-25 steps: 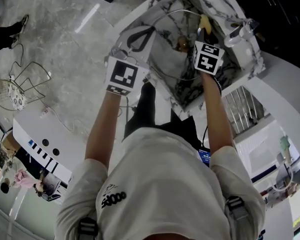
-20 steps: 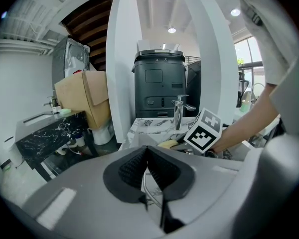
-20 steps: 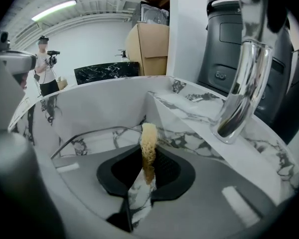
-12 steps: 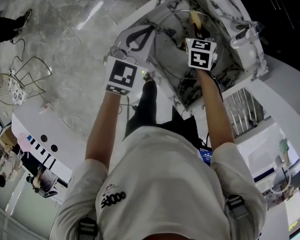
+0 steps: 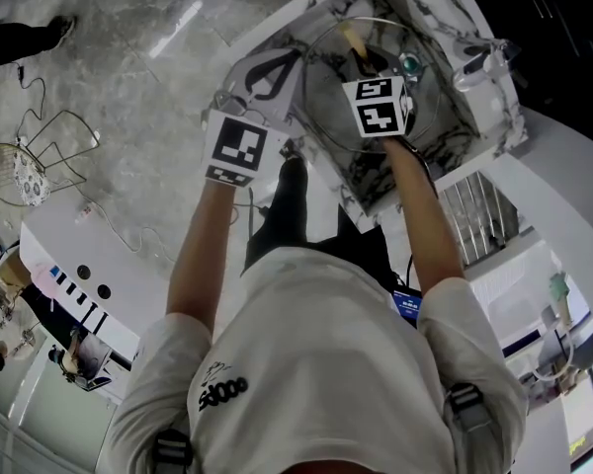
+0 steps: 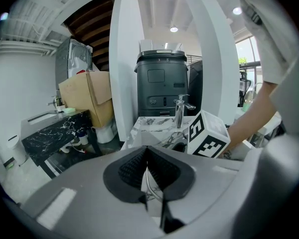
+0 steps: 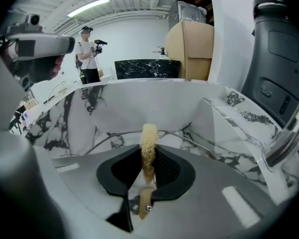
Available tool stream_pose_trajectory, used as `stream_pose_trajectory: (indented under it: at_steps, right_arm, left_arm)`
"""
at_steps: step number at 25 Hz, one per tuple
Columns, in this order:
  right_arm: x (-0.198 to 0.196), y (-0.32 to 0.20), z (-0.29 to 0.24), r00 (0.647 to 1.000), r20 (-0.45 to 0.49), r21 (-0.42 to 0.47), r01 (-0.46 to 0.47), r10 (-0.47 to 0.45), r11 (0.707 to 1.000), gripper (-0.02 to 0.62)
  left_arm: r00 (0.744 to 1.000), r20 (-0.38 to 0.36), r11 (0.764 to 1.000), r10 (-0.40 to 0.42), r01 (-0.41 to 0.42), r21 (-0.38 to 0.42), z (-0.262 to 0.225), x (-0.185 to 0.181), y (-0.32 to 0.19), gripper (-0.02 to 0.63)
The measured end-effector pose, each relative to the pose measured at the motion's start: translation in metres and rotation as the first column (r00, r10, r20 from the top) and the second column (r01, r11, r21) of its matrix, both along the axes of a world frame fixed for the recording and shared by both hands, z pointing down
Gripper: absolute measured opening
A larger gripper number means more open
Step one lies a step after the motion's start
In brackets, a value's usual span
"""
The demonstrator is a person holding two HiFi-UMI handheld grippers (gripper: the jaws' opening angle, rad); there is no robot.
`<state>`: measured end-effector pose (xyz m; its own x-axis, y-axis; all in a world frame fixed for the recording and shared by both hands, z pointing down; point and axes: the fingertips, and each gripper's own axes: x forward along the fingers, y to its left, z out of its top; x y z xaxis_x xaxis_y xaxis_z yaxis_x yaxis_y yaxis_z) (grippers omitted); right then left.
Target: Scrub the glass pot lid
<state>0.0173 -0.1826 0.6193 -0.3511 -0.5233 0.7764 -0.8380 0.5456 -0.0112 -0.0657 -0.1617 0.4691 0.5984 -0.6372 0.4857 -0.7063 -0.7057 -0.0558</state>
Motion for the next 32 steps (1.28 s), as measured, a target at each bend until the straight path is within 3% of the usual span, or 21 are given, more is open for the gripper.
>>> stream_pose_trajectory:
  at_steps: [4, 10, 17, 21, 26, 32]
  right_arm:
    - [-0.016, 0.018, 0.005, 0.990, -0.054, -0.012, 0.126, -0.127, 0.992, 0.052]
    - [-0.030, 0.035, 0.005, 0.964, -0.095, -0.024, 0.246, -0.247, 0.969, 0.052]
    - [-0.047, 0.064, 0.003, 0.911, -0.092, -0.053, 0.400, -0.403, 0.915, 0.052]
    - [-0.049, 0.091, 0.003, 0.868, -0.075, -0.092, 0.484, -0.491, 0.870, 0.052]
    - [-0.046, 0.121, 0.002, 0.785, -0.064, -0.106, 0.609, -0.616, 0.786, 0.054]
    - [-0.032, 0.150, 0.003, 0.715, -0.052, -0.127, 0.688, -0.698, 0.714, 0.054]
  left_arm:
    - [1.000, 0.005, 1.000, -0.001, 0.001, 0.006, -0.003, -0.001, 0.003, 0.011]
    - [1.000, 0.013, 1.000, -0.013, 0.013, 0.008, -0.007, -0.006, 0.005, 0.011]
    - [0.999, 0.014, 1.000, -0.029, 0.029, 0.012, -0.012, -0.006, 0.007, 0.011]
    - [1.000, 0.012, 1.000, -0.025, 0.025, 0.015, -0.017, 0.000, 0.012, 0.011]
    - [1.000, 0.005, 1.000, -0.014, 0.014, 0.018, -0.021, 0.007, 0.013, 0.011]
    - [1.000, 0.000, 1.000, 0.007, -0.007, 0.009, -0.019, 0.018, 0.017, 0.011]
